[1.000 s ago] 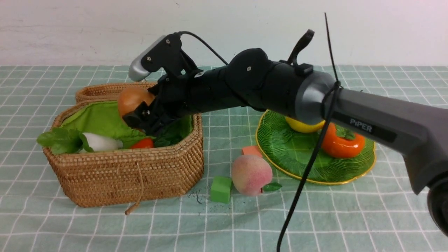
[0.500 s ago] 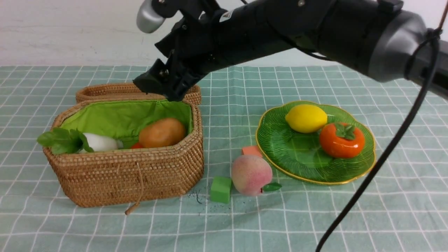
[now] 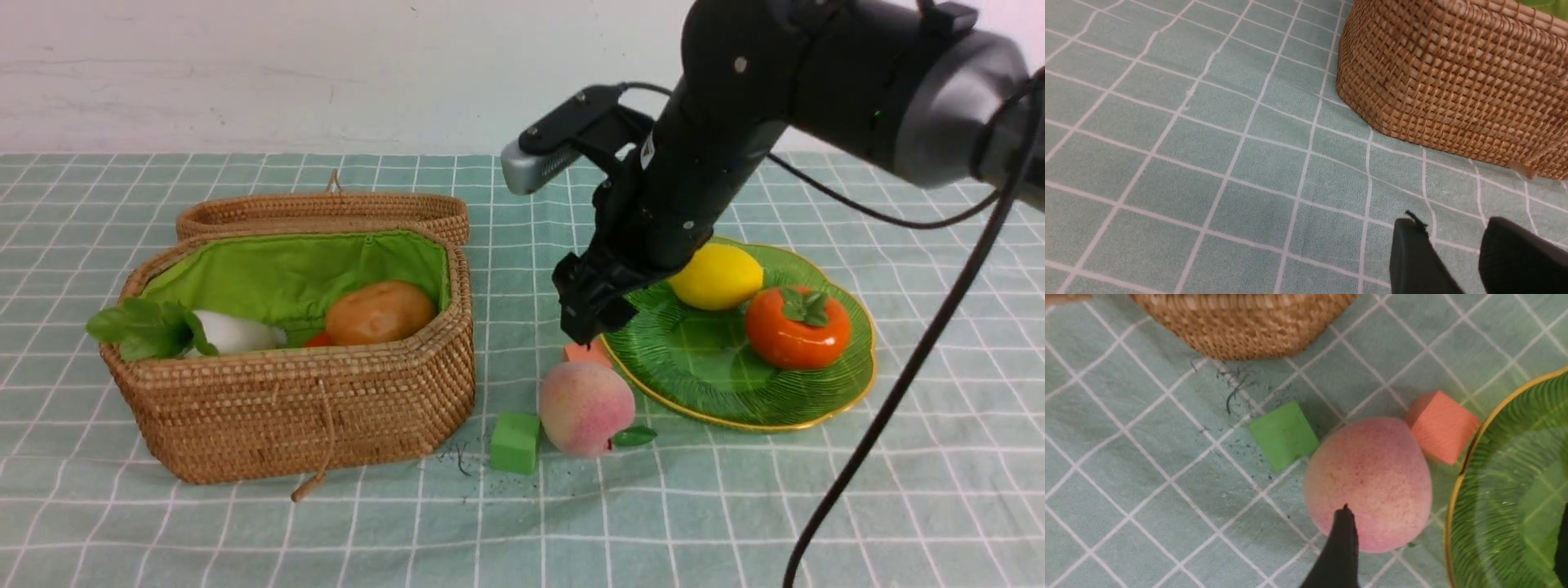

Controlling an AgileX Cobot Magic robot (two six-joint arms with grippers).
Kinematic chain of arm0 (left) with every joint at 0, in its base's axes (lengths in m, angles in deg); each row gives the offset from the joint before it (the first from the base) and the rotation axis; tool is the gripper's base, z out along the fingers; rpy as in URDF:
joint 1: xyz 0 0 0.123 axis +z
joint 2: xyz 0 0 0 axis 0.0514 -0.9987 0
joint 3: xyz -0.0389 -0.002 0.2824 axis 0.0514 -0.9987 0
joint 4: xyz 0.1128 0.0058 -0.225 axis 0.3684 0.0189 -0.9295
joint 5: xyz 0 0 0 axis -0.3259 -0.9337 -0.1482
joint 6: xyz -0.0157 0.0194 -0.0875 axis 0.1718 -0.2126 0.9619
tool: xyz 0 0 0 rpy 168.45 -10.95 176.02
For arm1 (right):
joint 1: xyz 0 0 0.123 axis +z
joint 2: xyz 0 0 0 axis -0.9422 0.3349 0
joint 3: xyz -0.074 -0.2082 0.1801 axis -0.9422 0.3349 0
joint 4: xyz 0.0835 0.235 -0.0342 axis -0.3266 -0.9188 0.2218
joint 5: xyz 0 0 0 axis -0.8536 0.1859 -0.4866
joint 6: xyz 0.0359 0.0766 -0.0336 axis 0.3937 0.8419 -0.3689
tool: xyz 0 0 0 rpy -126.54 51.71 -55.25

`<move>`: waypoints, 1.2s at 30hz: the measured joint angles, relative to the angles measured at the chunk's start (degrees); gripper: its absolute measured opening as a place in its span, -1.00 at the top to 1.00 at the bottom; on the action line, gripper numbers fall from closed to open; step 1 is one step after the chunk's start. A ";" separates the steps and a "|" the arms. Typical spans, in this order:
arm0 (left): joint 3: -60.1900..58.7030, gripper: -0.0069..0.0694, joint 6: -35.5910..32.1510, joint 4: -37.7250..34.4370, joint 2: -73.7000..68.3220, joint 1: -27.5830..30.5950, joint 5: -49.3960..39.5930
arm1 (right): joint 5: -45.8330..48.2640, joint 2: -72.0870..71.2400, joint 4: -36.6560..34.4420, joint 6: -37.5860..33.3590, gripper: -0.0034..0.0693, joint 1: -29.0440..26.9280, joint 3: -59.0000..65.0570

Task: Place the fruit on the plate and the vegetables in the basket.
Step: Grab a peach with your right arm and put it on the plate on the right

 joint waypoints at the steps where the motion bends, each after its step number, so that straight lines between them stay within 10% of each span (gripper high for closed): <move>1: 0.00 0.19 0.00 0.00 0.00 0.00 0.00 | 0.00 0.18 -0.07 0.06 -0.86 0.00 0.25; 36: 0.00 0.19 0.00 0.00 0.00 0.00 0.00 | 1.84 10.24 -3.88 1.74 -0.76 -1.26 0.20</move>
